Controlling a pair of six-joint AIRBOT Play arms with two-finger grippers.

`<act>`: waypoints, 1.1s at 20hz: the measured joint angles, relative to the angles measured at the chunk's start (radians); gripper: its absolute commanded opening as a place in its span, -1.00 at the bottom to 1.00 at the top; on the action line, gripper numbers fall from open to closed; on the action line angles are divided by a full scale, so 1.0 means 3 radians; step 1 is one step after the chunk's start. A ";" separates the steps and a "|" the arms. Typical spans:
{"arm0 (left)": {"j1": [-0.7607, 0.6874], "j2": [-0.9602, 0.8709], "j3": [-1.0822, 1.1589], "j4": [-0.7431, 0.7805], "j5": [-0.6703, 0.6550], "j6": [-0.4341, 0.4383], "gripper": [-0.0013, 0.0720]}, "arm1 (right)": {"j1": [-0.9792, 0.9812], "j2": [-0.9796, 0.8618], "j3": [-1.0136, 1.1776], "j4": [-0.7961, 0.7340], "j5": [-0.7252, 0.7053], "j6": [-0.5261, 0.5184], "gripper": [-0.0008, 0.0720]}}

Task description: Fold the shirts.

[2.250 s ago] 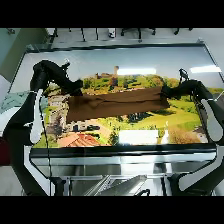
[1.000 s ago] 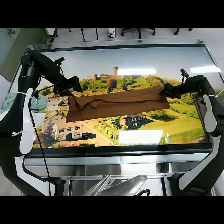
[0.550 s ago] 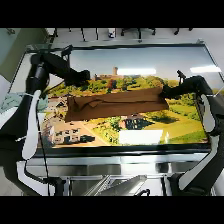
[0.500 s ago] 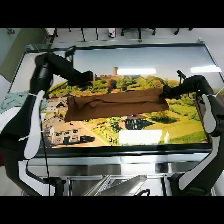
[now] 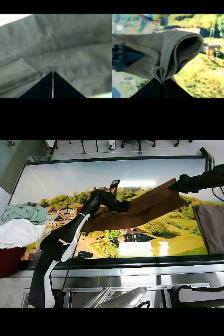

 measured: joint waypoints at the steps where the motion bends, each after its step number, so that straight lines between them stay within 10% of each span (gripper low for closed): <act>1: -0.0047 -0.0048 -0.0025 -0.0089 -0.0080 0.0010 -0.93 | 0.0003 0.0076 0.0000 0.0001 -0.0025 0.0011 -0.93; 13: -0.0209 -0.0022 0.0001 -0.0481 -0.0179 0.0046 -0.93 | 0.0189 0.0286 -0.0003 0.0076 -0.0240 0.0195 -0.93; 22: 0.1548 0.2440 -0.0324 -0.0371 0.0949 0.0277 -0.93 | 0.1024 0.0160 -0.0014 0.0114 0.0348 0.0556 -0.92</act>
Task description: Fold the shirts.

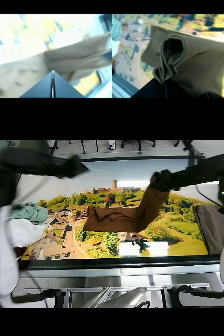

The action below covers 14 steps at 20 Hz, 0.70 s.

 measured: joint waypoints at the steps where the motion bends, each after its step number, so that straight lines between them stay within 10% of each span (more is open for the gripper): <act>1: 0.0245 0.0337 -0.0094 0.0045 0.0042 0.0020 -0.93 | 0.0249 -0.0089 0.0000 0.0001 0.0244 0.0048 -0.92; 3: 0.0685 0.0918 -0.0326 0.0113 0.0099 0.0075 -0.93 | 0.0795 -0.0357 0.0000 0.0004 0.0800 0.0117 -0.81; 5: 0.1047 0.1394 -0.0586 0.0142 0.0113 0.0141 -0.93 | 0.1358 -0.0731 0.0000 0.0015 0.1512 0.0163 0.65; 10: 0.1535 0.2187 -0.1319 0.0165 -0.0032 0.0233 -0.93 | 0.2288 -0.1527 0.0005 -0.0033 0.2834 0.0299 0.74; 14: 0.1509 0.2397 -0.1668 0.0151 -0.0214 0.0294 -0.93 | 0.1989 -0.1431 0.0006 -0.0362 0.2523 0.0342 0.74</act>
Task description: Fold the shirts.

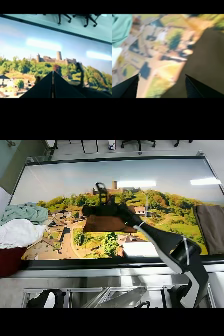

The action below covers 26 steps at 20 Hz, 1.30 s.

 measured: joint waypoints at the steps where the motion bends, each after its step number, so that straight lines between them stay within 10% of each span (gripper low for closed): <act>1: -0.0037 -0.0011 -0.0018 -0.0001 -0.0008 0.0015 -0.93 | -0.0173 0.0081 0.0001 -0.0102 -0.0210 0.0009 0.75; 9: -0.0479 -0.0566 0.0470 -0.0006 0.0170 0.0079 -0.93 | -0.1743 0.0425 -0.0196 -0.0549 -0.2010 -0.0005 0.75; 19: -0.0895 -0.1068 0.0779 0.0000 0.0340 0.0084 -0.93 | -0.1948 -0.0017 -0.0726 0.0455 -0.2079 -0.0636 0.74; 20: -0.0932 -0.1086 0.0783 0.0000 0.0340 0.0084 -0.93 | -0.1916 -0.0053 -0.0732 0.0534 -0.2079 -0.0661 0.54; 23: -0.1035 -0.1115 0.0788 0.0000 0.0315 0.0084 -0.93 | -0.1811 -0.0136 -0.0749 0.0576 -0.1995 -0.0707 -0.89; 26: -0.1122 -0.1124 0.0788 -0.0003 0.0291 0.0083 -0.93 | -0.1736 -0.0149 -0.0711 0.0603 -0.1932 -0.0727 -0.93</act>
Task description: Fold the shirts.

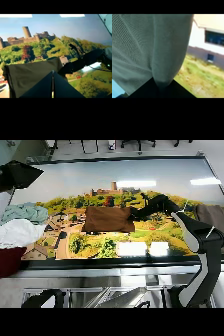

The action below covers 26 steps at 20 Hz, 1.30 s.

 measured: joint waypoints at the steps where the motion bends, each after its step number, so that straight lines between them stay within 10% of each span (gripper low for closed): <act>1: -0.0020 -0.0003 0.0000 0.0000 -0.0006 -0.0001 -0.93 | 0.0005 0.0023 0.0037 -0.0001 0.0008 -0.0003 -0.93; 26: -0.0072 0.0469 -0.1033 0.0008 -0.0282 -0.0008 -0.93 | -0.3666 0.0959 0.1331 0.0037 -0.0969 0.0135 -0.93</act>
